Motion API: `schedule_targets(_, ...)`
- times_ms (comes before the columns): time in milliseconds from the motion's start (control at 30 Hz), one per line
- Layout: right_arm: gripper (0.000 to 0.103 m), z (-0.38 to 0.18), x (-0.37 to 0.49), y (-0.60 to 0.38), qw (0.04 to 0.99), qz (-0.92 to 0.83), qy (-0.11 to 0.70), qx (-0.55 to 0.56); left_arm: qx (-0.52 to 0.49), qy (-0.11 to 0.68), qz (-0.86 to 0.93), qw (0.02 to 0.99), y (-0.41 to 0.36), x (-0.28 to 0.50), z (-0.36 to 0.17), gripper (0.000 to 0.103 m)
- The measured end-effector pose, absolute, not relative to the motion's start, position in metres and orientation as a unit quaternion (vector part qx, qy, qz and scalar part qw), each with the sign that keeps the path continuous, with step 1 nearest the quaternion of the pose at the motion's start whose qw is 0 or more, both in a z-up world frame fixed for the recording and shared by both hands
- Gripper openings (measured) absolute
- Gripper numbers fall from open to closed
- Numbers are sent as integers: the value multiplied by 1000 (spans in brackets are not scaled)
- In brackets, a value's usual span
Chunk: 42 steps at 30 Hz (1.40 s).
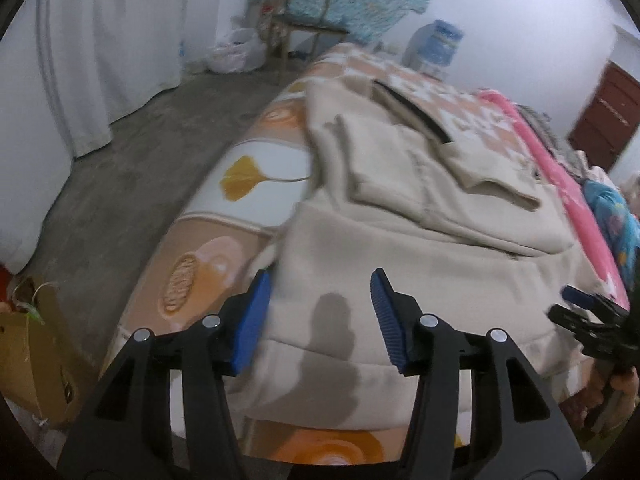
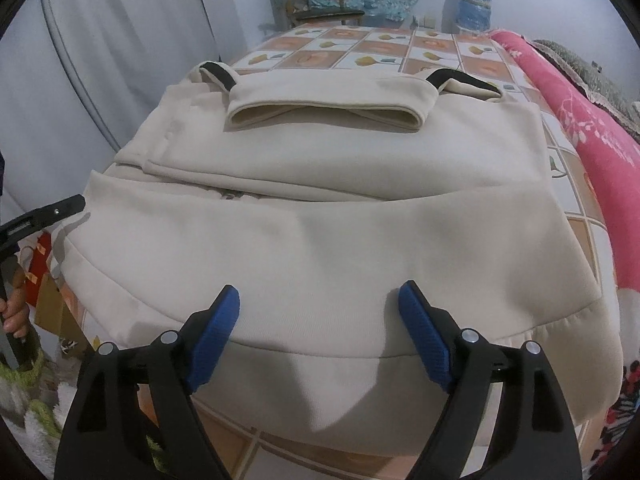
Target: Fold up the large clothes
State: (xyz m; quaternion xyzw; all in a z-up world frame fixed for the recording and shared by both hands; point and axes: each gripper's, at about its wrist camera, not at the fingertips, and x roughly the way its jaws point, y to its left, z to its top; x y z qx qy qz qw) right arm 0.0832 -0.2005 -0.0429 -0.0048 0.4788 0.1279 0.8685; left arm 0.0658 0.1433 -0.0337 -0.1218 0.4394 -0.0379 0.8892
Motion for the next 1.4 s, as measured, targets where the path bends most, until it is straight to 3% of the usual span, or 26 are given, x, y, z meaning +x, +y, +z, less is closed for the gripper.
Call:
schedule_targets(233,80,-43,85,-199,868,129,479,-9,-135,449,-56,881,149,70,-40,45)
schedule_targets(433,80,-43,85,-200,868,129,479,-9,-198,397,-163,881,158,59,-22,43)
schedule_targets(633,81,-43,86,-200,868,128,480,-8,-215,440,-134,862,162,79,-42,41)
schedule_targets(800,81,-43,86,-199,868,127,480,-9,-220,390,-199,872,151,74,-30,40)
schedule_targets(900,81,-44,86,-199,868,127,479,-10,-187,418,-158,875,145,83,-36,40)
schedule_targets(967,81,-44,86,-199,868,126,479,-11,-152,428,-133,881,136,85,-38,31)
schedule_targets(1100,81,-44,86,-200,869,128,478,-7,-63,419,-93,901,115,81,-34,29)
schedule_targets(1233,80,-42,83,-206,869,134,476,11,34,419,-38,907,93,76,-34,20)
schedule_targets(1400,76,-25,67,-238,884,125,448,46,107,404,-1,908,76,68,-30,18)
